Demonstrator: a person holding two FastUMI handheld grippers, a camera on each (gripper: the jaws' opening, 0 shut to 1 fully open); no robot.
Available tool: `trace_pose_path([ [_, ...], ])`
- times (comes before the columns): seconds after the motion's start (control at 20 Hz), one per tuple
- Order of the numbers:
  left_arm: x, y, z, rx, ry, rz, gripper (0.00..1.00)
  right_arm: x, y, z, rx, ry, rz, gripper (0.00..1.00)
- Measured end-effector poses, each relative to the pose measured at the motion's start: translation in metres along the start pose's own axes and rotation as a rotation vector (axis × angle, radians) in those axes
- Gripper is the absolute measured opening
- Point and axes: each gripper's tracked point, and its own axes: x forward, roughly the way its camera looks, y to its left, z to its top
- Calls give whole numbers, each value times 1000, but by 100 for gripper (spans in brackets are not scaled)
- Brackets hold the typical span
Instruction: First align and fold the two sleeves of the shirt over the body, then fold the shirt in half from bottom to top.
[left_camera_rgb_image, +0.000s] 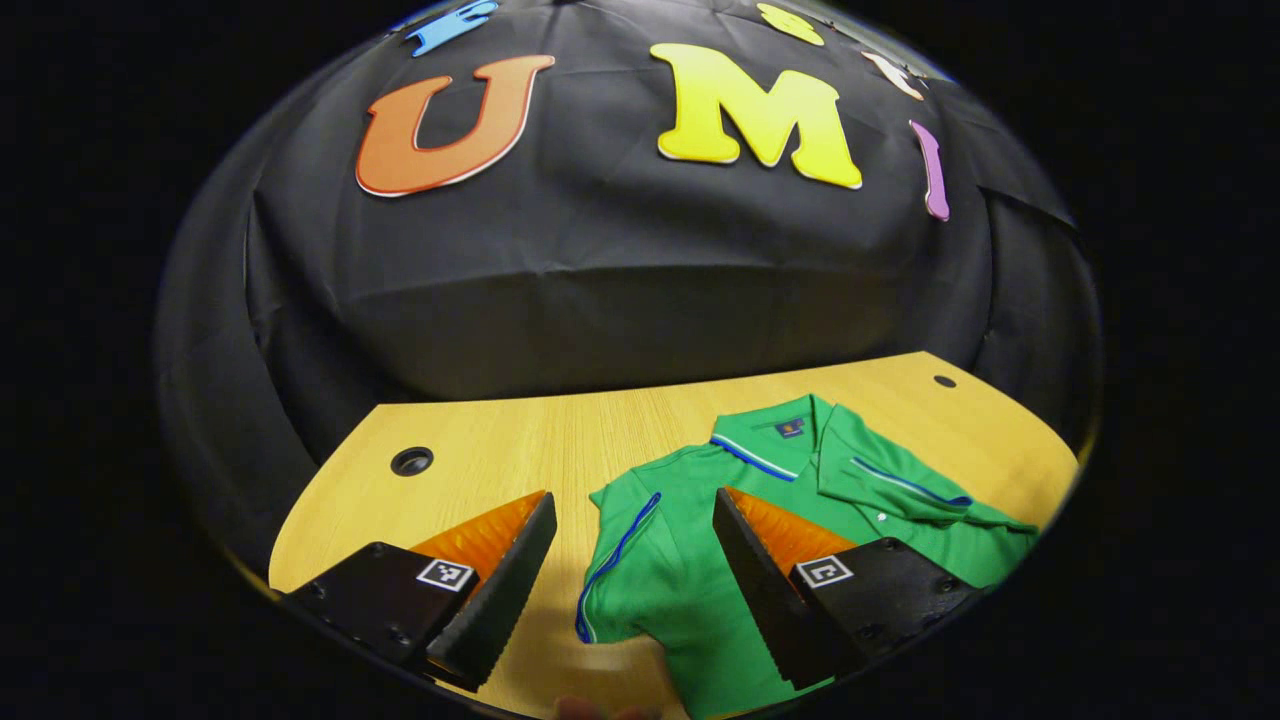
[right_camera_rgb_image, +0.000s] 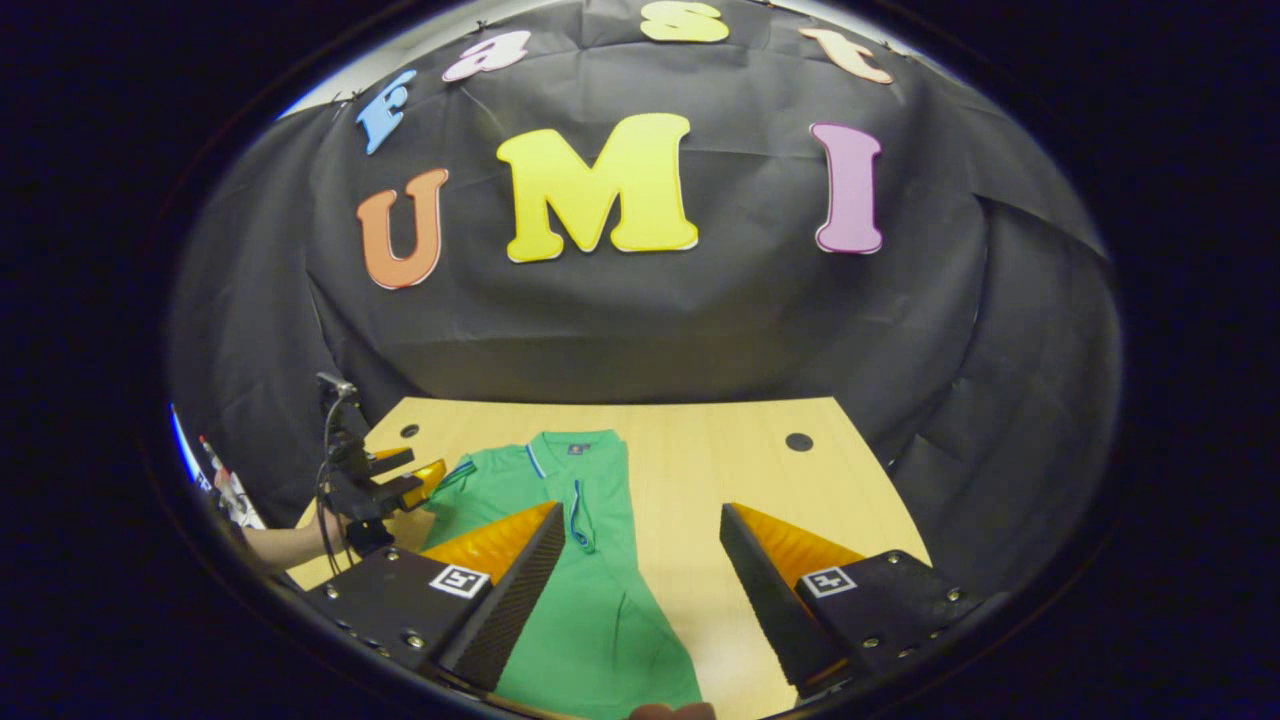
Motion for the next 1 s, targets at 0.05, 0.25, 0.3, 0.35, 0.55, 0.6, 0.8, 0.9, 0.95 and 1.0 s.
trace_pose_path([
  [0.05,8,1,-8,-9,15,-3,100,0,-1,-2,0,6,-1,97],
  [0.25,35,9,-22,2,52,8,100,1,-12,-11,-3,27,-20,97],
  [0.3,40,8,-28,16,66,7,100,2,-15,-12,3,30,-23,97],
  [0.35,44,8,-29,20,70,7,100,4,-18,-13,15,35,-26,97],
  [0.55,59,10,-41,-7,111,-8,92,13,-23,-19,37,52,-26,97],
  [0.6,63,9,-44,-8,135,-17,86,14,-23,-20,39,56,-23,97],
  [0.8,59,3,-50,-41,206,-52,8,16,-28,-22,70,57,-14,97],
  [0.9,55,-3,-40,-61,188,-84,6,15,-33,-21,84,43,-17,97],
  [0.95,53,0,-35,-51,181,-77,6,15,-35,-22,92,40,-20,97],
  [1.0,51,0,-28,-46,174,-79,5,16,-37,-25,101,37,-20,97],
])
